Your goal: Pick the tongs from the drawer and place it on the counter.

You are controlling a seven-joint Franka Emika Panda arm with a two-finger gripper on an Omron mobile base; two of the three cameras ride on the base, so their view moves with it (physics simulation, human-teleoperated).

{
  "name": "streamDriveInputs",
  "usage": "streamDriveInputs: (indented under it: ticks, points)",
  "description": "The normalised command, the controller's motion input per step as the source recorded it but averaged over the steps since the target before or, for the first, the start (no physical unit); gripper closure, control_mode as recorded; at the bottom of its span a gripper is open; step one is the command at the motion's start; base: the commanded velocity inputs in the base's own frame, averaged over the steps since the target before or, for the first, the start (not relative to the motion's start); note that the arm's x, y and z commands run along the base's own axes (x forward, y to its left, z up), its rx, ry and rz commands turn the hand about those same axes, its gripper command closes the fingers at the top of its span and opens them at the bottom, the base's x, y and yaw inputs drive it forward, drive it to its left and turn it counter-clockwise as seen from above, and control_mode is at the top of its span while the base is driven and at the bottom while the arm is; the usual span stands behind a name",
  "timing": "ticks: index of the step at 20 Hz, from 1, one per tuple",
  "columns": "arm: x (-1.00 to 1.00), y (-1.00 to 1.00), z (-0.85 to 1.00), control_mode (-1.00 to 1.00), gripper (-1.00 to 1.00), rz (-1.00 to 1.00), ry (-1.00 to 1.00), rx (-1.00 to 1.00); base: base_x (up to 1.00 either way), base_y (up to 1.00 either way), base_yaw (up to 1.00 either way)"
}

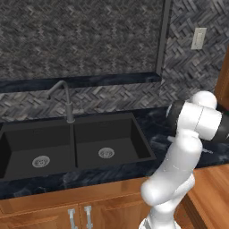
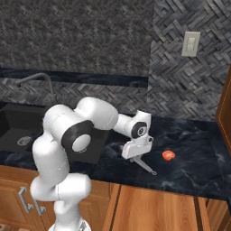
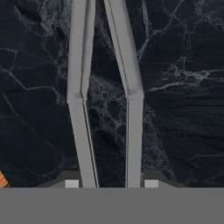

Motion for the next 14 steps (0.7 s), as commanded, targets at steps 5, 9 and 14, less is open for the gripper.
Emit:
streamDriveInputs:
  ticks: [5, 9, 14]
  points:
    - [0.13, 0.12, -0.89, -1.00, -1.00, 0.00, 0.01, -0.07, 0.00, 0.00, 0.00]
    - [-0.22, 0.38, -0.07, -1.00, -1.00, 0.04, -0.37, -0.02, 0.00, 0.00, 0.00]
    - [-0.52, 0.62, 0.28, -1.00, -1.00, 0.01, -0.64, -0.01, 0.00, 0.00, 0.00]
